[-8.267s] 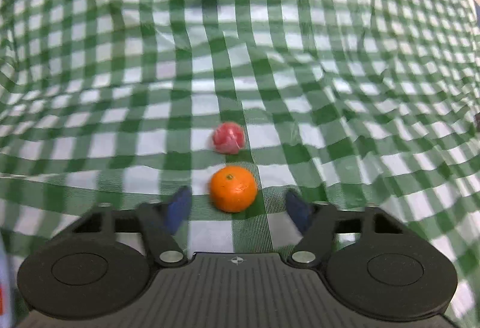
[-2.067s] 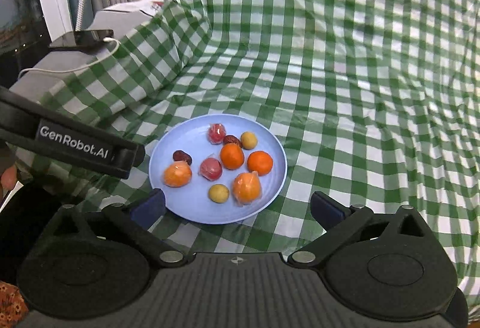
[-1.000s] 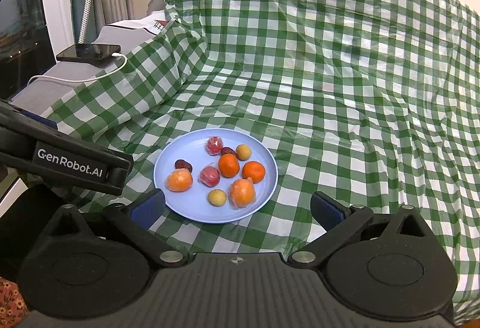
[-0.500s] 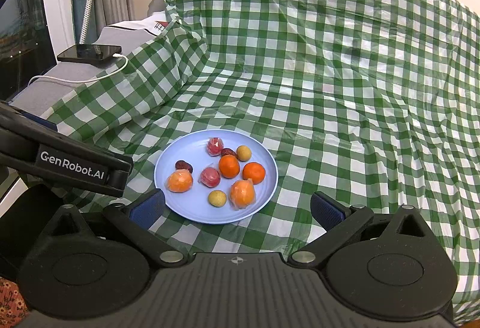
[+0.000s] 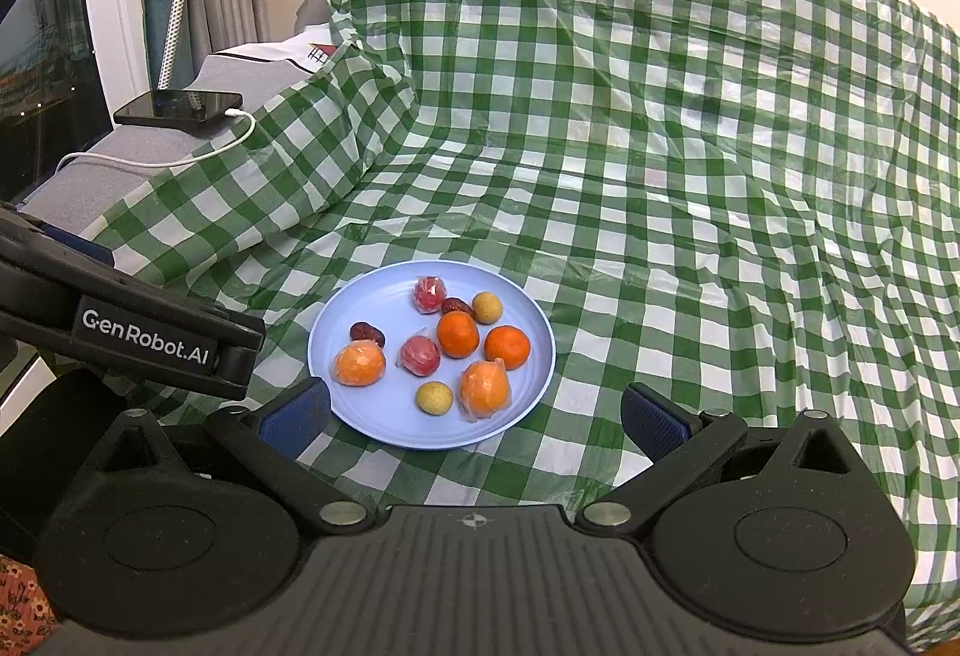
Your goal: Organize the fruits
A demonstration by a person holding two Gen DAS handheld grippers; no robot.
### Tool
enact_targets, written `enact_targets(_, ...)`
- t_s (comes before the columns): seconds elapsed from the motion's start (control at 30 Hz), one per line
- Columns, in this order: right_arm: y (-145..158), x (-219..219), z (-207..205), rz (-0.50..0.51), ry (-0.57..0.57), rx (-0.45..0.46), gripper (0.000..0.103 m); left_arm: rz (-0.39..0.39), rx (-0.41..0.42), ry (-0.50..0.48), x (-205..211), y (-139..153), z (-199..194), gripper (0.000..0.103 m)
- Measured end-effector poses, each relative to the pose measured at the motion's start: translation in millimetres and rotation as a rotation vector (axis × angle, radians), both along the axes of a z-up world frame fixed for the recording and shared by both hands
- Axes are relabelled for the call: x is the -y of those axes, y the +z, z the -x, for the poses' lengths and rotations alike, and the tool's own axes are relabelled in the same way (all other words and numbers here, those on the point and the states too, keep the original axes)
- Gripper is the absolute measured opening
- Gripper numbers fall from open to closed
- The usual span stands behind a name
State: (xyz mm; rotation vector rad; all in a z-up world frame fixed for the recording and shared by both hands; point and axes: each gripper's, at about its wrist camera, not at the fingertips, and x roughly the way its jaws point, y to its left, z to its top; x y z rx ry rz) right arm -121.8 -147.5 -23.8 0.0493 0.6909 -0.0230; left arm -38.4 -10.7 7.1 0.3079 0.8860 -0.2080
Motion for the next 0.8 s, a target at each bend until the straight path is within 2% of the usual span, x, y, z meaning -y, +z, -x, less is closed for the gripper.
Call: enact_targets(0.8, 1.0, -2.4, -0.3, 0.0, -0.002, 0.0, 0.102, -0.01, -0.006, 0.002, -1.8, -1.2, -1.7, 0.103)
